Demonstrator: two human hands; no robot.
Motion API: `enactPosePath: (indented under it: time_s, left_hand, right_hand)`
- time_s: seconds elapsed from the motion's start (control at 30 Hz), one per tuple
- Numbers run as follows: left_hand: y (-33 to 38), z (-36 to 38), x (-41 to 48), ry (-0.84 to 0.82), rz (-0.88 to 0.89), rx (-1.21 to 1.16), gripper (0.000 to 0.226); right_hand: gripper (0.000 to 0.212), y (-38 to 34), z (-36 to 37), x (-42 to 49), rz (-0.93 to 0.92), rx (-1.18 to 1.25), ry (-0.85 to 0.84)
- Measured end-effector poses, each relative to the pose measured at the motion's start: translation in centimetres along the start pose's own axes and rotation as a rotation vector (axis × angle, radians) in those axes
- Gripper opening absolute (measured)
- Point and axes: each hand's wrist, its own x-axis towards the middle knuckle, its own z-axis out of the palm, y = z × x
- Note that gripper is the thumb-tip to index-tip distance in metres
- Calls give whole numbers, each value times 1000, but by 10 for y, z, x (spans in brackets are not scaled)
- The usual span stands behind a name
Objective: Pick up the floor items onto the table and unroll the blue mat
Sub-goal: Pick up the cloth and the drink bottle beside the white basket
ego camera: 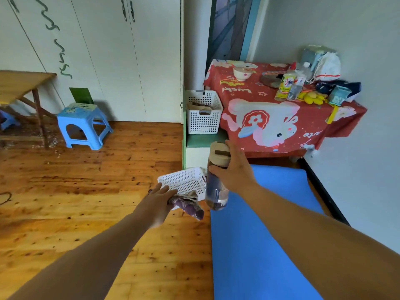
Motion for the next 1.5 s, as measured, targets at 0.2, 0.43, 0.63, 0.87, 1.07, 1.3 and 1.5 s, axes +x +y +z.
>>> enactPosePath:
  time_s: [0.2, 0.43, 0.63, 0.87, 1.07, 1.3, 1.5]
  left_hand:
    - [-39, 148, 29, 27, -8, -31, 52]
    - [-92, 322, 62, -63, -41, -44, 52]
    - [-133, 464, 100, -110, -54, -63, 53]
    - [-155, 572, 128, -48, 13, 7, 61]
    - [-147, 628, 149, 24, 58, 28, 62]
    - [-152, 682, 146, -270, 41, 109, 63]
    - [-155, 691, 143, -408, 26, 144, 76]
  right_hand:
    - [79, 108, 89, -16, 11, -14, 6]
    - [81, 241, 208, -48, 53, -18, -44]
    - [80, 347, 314, -63, 51, 6, -95]
    - [80, 420, 388, -70, 36, -17, -78]
    - [79, 455, 415, -72, 32, -27, -72]
    - [82, 480, 429, -82, 40, -56, -73]
    - [84, 490, 437, -95, 46, -54, -68]
